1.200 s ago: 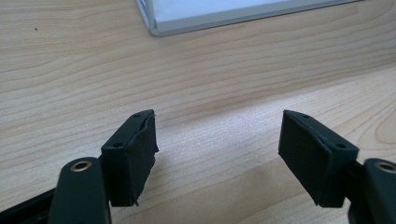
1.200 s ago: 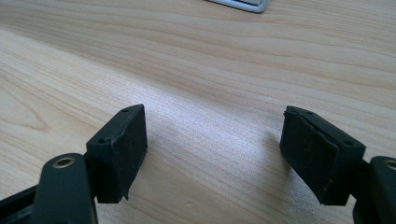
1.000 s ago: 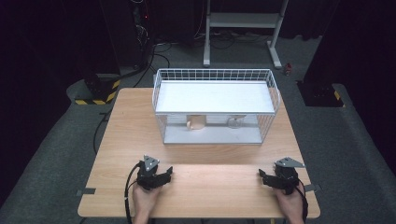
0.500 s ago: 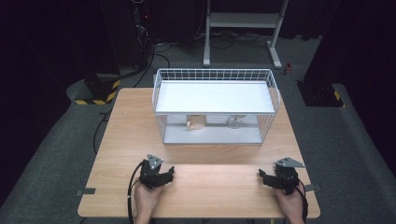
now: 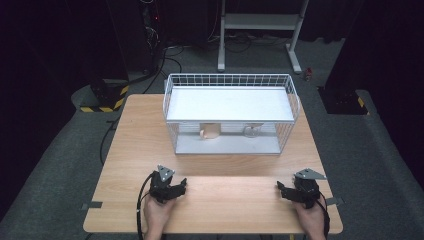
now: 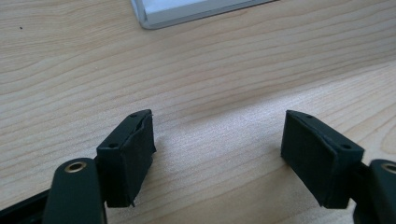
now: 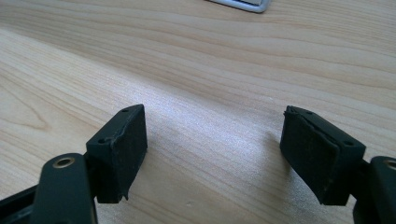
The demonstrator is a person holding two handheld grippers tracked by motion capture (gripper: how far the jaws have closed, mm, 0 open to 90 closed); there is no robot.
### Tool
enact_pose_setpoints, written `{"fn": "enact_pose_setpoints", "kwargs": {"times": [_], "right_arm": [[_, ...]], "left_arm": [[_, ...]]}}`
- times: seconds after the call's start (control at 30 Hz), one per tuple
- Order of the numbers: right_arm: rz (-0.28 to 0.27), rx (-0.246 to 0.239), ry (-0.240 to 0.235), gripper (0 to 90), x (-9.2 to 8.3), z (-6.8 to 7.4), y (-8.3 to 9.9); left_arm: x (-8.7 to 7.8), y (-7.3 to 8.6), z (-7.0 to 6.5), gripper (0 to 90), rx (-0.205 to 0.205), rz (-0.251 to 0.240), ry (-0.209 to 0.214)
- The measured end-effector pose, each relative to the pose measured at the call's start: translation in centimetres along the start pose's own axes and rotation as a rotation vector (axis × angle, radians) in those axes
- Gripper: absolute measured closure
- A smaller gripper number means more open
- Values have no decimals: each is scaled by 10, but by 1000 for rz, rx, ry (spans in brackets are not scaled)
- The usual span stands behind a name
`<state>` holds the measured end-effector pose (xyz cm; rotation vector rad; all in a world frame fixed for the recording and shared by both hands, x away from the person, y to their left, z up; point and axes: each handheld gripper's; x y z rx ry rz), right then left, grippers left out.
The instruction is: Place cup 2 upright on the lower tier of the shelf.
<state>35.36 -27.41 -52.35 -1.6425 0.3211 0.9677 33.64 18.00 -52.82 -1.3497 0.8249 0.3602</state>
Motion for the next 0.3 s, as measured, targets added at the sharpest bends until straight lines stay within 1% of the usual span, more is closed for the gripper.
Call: {"fn": "enact_pose_setpoints", "kwargs": {"times": [0.3], "right_arm": [[1, 0, -1, 229, 0, 0, 0]], "left_arm": [[0, 0, 0, 248, 2, 3, 3]]}}
Point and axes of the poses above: each handheld gripper's, and its own axes: x roughly forward along the jaws, y roughly out of its underside, z roughly to its left, and after that the axes turned 3 degrees about z, right-handed
